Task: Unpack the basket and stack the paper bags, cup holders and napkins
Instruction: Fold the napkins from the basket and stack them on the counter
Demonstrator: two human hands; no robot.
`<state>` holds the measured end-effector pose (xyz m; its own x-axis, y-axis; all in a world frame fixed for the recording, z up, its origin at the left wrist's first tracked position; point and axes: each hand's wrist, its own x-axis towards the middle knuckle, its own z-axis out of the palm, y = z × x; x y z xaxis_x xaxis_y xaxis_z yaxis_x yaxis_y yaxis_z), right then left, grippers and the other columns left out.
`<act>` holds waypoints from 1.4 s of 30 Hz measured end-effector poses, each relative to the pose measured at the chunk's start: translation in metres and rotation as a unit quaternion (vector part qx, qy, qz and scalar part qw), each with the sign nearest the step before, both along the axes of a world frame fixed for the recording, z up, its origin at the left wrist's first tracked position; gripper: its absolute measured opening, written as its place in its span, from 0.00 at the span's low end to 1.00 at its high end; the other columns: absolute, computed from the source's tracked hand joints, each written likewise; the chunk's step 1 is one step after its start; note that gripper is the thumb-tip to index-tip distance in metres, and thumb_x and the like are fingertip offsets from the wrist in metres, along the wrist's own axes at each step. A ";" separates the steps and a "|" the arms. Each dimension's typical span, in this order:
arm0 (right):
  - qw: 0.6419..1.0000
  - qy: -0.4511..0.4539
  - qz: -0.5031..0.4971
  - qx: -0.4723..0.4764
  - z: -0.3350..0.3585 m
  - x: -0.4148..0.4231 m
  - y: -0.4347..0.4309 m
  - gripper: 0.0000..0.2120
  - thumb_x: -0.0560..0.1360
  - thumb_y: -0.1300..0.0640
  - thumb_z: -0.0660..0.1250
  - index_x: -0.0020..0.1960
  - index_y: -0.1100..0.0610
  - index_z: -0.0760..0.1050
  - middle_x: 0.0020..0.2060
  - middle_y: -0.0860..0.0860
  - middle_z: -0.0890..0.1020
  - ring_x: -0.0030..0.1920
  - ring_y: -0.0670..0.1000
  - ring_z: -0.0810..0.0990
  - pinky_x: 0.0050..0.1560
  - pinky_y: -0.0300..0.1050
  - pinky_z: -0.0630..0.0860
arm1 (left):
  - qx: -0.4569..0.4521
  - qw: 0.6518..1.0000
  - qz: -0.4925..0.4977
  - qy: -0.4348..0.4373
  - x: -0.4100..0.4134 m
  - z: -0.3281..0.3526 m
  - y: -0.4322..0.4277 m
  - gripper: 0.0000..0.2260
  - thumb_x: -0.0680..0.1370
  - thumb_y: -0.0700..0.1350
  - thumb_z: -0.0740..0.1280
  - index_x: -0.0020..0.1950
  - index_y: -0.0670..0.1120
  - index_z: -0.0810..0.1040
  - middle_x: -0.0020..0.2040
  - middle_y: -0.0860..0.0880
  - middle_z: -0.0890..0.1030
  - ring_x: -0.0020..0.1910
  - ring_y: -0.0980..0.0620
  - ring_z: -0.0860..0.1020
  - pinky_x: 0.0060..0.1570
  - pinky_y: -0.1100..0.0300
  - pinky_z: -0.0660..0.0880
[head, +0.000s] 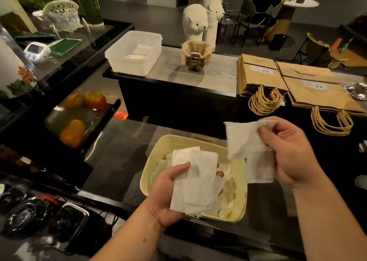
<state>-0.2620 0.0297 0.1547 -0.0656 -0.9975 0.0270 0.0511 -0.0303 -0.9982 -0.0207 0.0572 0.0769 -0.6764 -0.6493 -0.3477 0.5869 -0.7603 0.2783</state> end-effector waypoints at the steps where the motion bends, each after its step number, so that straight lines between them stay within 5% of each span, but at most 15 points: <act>1: 0.999 -0.037 0.010 0.003 0.002 -0.008 0.002 0.08 0.73 0.56 0.66 0.41 0.49 0.83 0.37 0.51 0.84 0.38 0.49 0.83 0.37 0.42 0.81 | -0.014 1.000 0.009 -0.003 0.002 0.001 -0.002 0.27 0.73 0.45 0.75 0.70 0.38 0.78 0.68 0.32 0.77 0.63 0.32 0.79 0.68 0.38 0.71; 4: 0.995 -0.034 0.093 0.021 0.009 -0.024 0.010 0.08 0.70 0.60 0.70 0.34 0.50 0.83 0.30 0.49 0.80 0.29 0.45 0.79 0.29 0.35 0.76 | -0.063 0.998 0.028 -0.002 0.004 0.004 -0.004 0.25 0.74 0.44 0.71 0.71 0.40 0.77 0.68 0.34 0.78 0.64 0.34 0.79 0.64 0.39 0.76; 6: 0.987 0.021 0.153 0.035 0.012 -0.021 0.019 0.05 0.66 0.51 0.78 0.36 0.51 0.84 0.31 0.50 0.82 0.30 0.46 0.82 0.31 0.36 0.78 | -0.097 0.994 0.041 0.007 0.003 0.005 -0.006 0.27 0.72 0.41 0.73 0.72 0.42 0.76 0.67 0.35 0.79 0.64 0.35 0.80 0.62 0.38 0.77; 8: 0.976 0.092 0.188 0.068 0.011 -0.011 0.032 0.12 0.66 0.45 0.81 0.43 0.51 0.85 0.38 0.53 0.85 0.38 0.52 0.85 0.39 0.45 0.83 | -0.126 0.991 0.054 0.006 0.001 0.007 -0.008 0.29 0.71 0.40 0.73 0.73 0.44 0.76 0.67 0.36 0.79 0.64 0.35 0.80 0.61 0.37 0.77; 11: 0.953 0.163 0.218 0.136 0.008 0.009 0.046 0.12 0.74 0.53 0.75 0.55 0.39 0.81 0.49 0.51 0.88 0.48 0.55 0.87 0.55 0.58 0.82 | -0.143 0.987 0.062 -0.036 -0.005 0.011 -0.009 0.26 0.68 0.39 0.71 0.67 0.43 0.81 0.67 0.35 0.79 0.64 0.34 0.79 0.61 0.37 0.77; 15: 0.930 0.328 0.104 0.132 -0.003 0.035 0.051 0.11 0.75 0.41 0.72 0.56 0.32 0.80 0.54 0.34 0.83 0.56 0.39 0.80 0.60 0.50 0.78 | -0.146 0.979 0.089 -0.113 -0.016 0.022 -0.008 0.18 0.73 0.40 0.61 0.54 0.46 0.88 0.61 0.38 0.83 0.57 0.38 0.83 0.61 0.40 0.76; 18: 0.929 0.367 -0.036 0.026 -0.022 0.056 0.054 0.07 0.76 0.45 0.72 0.52 0.41 0.85 0.43 0.34 0.85 0.45 0.37 0.82 0.44 0.37 0.79 | -0.143 0.970 0.112 -0.160 -0.025 0.027 -0.007 0.18 0.74 0.44 0.61 0.58 0.48 0.87 0.61 0.38 0.84 0.56 0.39 0.84 0.61 0.41 0.75; 21: 0.902 0.411 -0.090 -0.098 -0.037 0.066 0.056 0.07 0.75 0.49 0.74 0.51 0.48 0.87 0.43 0.38 0.87 0.42 0.39 0.84 0.42 0.35 0.80 | -0.106 0.965 0.128 -0.202 -0.030 0.024 -0.007 0.18 0.76 0.49 0.62 0.57 0.45 0.87 0.61 0.38 0.84 0.56 0.41 0.84 0.59 0.43 0.77; 26: 0.869 0.484 0.083 -0.061 -0.040 0.065 0.059 0.16 0.79 0.48 0.64 0.65 0.38 0.79 0.45 0.40 0.86 0.39 0.43 0.80 0.43 0.42 0.80 | -0.056 0.963 0.146 -0.220 -0.031 0.018 -0.011 0.21 0.84 0.51 0.57 0.48 0.46 0.89 0.56 0.42 0.86 0.53 0.44 0.81 0.54 0.48 0.75; 30: 0.825 0.529 0.200 -0.006 -0.025 0.057 0.054 0.22 0.82 0.45 0.62 0.74 0.31 0.64 0.39 0.39 0.80 0.35 0.42 0.74 0.45 0.36 0.74 | -0.071 0.967 0.139 -0.200 -0.029 0.022 -0.013 0.13 0.76 0.50 0.66 0.45 0.48 0.90 0.54 0.42 0.85 0.54 0.43 0.81 0.58 0.45 0.75; 33: 0.827 0.511 0.235 0.003 -0.006 0.046 0.050 0.19 0.81 0.44 0.64 0.71 0.33 0.69 0.34 0.35 0.75 0.37 0.38 0.74 0.43 0.33 0.69 | -0.073 0.963 0.123 -0.227 -0.027 0.016 -0.017 0.14 0.75 0.43 0.66 0.54 0.43 0.88 0.56 0.38 0.84 0.53 0.41 0.83 0.54 0.46 0.79; 37: 0.829 0.481 0.286 0.010 0.033 0.020 0.048 0.14 0.80 0.47 0.67 0.63 0.33 0.74 0.43 0.29 0.78 0.45 0.36 0.78 0.42 0.35 0.72 | -0.086 0.963 0.107 -0.230 -0.028 0.013 -0.021 0.20 0.78 0.35 0.60 0.66 0.48 0.80 0.63 0.37 0.83 0.59 0.37 0.81 0.59 0.39 0.76; 40: 0.829 0.447 0.334 0.029 0.052 0.009 0.042 0.18 0.79 0.50 0.69 0.64 0.31 0.71 0.44 0.39 0.82 0.44 0.41 0.81 0.47 0.39 0.76 | -0.127 0.960 0.079 -0.236 -0.030 0.016 -0.021 0.21 0.78 0.31 0.59 0.67 0.48 0.77 0.56 0.39 0.85 0.50 0.39 0.85 0.46 0.43 0.82; 42: 0.815 0.464 0.345 0.027 0.053 0.013 0.032 0.16 0.78 0.50 0.71 0.60 0.34 0.71 0.45 0.36 0.82 0.45 0.39 0.81 0.46 0.38 0.77 | -0.148 0.956 0.055 -0.247 -0.030 0.015 -0.021 0.22 0.75 0.29 0.63 0.67 0.42 0.77 0.49 0.40 0.86 0.43 0.43 0.85 0.38 0.50 0.81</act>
